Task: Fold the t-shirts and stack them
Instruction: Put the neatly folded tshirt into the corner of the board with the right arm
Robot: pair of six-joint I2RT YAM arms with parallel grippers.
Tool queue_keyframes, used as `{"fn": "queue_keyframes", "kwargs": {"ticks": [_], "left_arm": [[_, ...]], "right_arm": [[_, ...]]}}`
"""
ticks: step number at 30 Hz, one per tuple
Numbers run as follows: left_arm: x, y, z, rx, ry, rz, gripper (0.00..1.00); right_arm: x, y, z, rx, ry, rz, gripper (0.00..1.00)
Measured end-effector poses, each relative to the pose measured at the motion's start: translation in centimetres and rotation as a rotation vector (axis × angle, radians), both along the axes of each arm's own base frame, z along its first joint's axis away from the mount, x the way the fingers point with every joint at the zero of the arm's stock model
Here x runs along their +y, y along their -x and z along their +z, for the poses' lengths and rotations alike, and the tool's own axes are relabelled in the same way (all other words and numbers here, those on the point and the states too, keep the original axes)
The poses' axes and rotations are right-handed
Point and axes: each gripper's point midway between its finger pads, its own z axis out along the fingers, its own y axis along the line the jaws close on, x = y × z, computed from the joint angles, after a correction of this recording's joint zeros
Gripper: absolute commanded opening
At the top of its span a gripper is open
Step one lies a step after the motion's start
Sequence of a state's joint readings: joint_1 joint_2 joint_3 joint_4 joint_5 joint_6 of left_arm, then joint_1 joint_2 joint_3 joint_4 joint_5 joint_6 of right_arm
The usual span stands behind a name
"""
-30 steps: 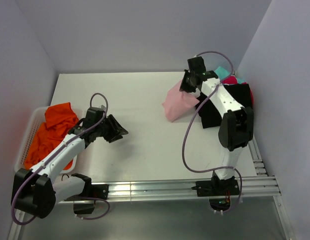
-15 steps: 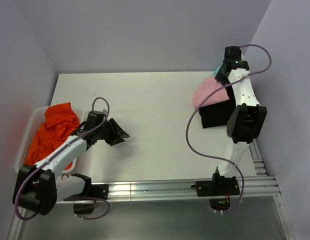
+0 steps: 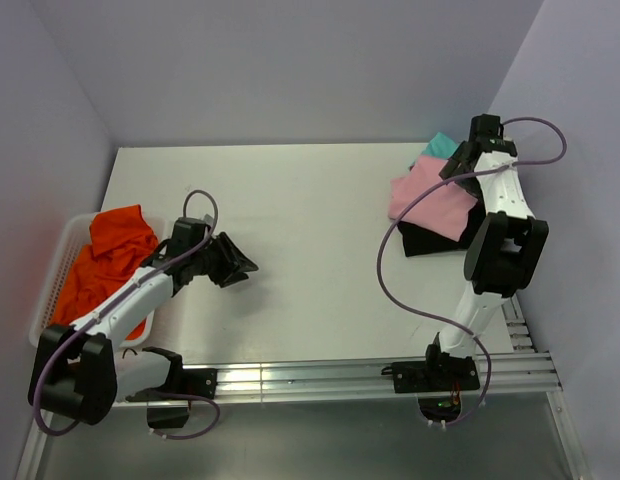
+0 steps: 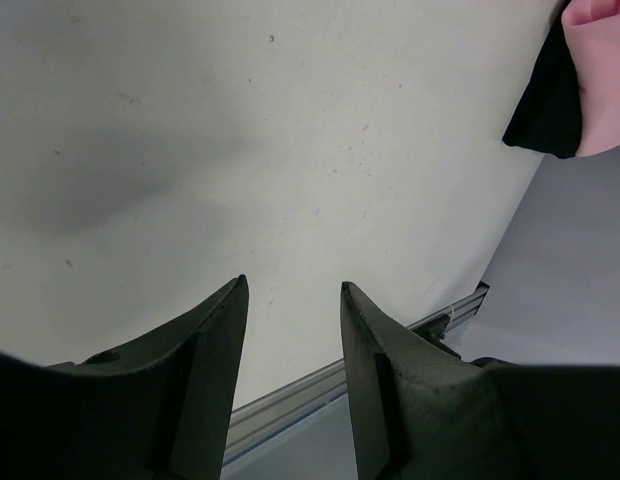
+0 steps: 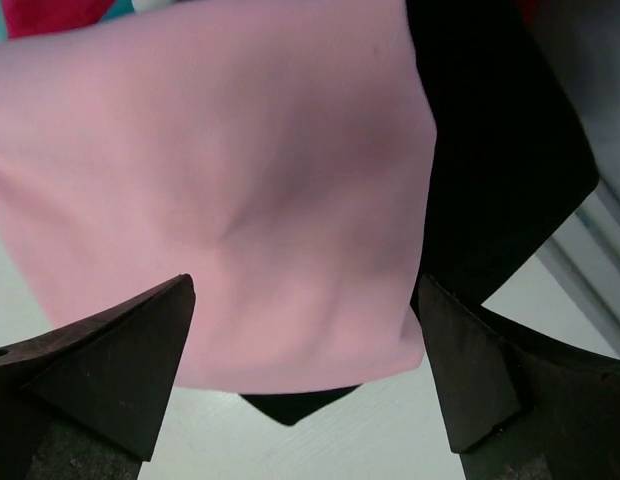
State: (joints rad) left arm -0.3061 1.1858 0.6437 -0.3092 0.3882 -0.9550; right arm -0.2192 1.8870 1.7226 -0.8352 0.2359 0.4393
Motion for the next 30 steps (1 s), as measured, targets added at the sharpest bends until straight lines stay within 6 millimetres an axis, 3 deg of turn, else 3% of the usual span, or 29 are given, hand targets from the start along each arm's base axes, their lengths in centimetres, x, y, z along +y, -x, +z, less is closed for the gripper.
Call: {"fn": "queue_keyframes", "kwargs": {"ticks": [3,5,8,10,14,18,22,26,28,30], "left_arm": [[0.2,-0.1,0.7,-0.020,0.006,0.008,0.48],[0.3,-0.1,1.1,-0.037,0.011,0.010,0.48],[0.4,0.0,1.6,-0.049,0.013,0.014,0.48],[0.6,-0.2,2.0,-0.053,0.006,0.021,0.48],[1.0,-1.5,4.5,-0.099,-0.026,0.040,0.47],[2.1,-3.7,8.4,-0.199,-0.094,0.096,0.44],[5.3,-5.1,12.7,-0.348,-0.207,0.230,0.47],[8.2,-4.5,16.7,-0.501,-0.282,0.325,0.47],[9.1,-4.2,17.8,-0.544,-0.308,0.346,0.48],[9.7,-4.1,18.3,-0.567,-0.335,0.362,0.55]], "right_arm": [[0.7,0.5,-0.1,-0.003,-0.028,0.013,1.00],[1.5,0.8,1.0,-0.032,-0.044,0.028,1.00],[2.4,1.8,4.3,-0.106,-0.033,0.040,1.00],[3.5,3.1,7.5,-0.190,-0.021,0.047,1.00],[6.5,7.2,12.0,-0.335,-0.043,0.071,1.00],[11.1,10.9,12.2,-0.385,-0.086,0.155,1.00],[16.3,14.2,11.1,-0.388,-0.136,0.302,1.00],[16.3,17.4,12.2,-0.460,-0.127,0.334,1.00],[15.9,18.9,13.9,-0.531,-0.116,0.349,1.00],[15.7,20.1,15.3,-0.594,-0.102,0.371,1.00]]}}
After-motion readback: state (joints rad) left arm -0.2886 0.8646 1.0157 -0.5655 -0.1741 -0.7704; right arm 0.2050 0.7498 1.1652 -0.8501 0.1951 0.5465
